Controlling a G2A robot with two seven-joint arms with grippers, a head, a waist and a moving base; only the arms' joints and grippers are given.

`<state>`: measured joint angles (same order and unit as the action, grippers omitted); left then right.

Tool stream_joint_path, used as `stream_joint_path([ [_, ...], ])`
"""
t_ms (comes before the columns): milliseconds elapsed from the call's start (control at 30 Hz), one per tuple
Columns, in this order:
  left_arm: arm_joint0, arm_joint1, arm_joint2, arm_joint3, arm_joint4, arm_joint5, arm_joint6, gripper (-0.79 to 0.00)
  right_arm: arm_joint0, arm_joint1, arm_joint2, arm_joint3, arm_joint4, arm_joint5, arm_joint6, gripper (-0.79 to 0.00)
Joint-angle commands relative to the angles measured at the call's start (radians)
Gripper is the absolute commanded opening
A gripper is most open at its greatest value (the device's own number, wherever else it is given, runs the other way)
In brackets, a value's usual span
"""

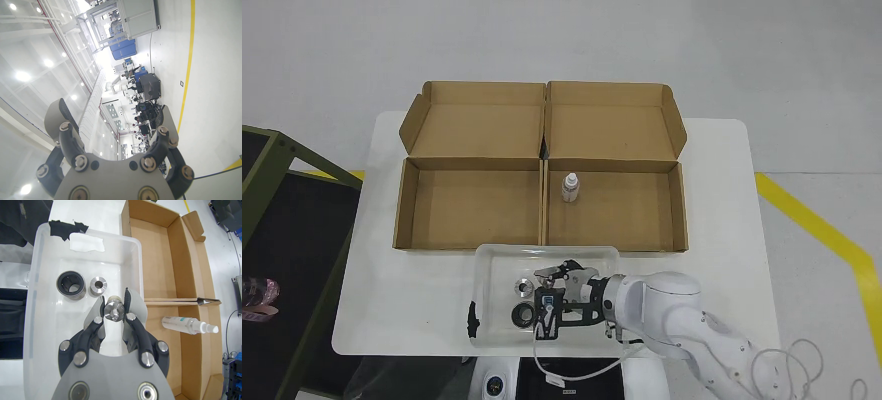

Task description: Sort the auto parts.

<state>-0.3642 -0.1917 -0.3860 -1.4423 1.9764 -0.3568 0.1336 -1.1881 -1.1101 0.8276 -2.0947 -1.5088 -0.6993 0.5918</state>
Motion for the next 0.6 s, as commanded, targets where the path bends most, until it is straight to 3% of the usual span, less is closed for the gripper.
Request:
stream_joint_path([
  [0,0.0,0.0,0.0,0.0,0.0,0.0,0.0,0.0,0.007,-0.001,0.003,0.007,0.001,0.003,-0.022,-0.785],
  [567,0.0,0.0,0.0,0.0,0.0,0.0,0.0,0.0,0.044,-0.008,0.059,0.031,0.062,0.029,-0.114,-0.785],
])
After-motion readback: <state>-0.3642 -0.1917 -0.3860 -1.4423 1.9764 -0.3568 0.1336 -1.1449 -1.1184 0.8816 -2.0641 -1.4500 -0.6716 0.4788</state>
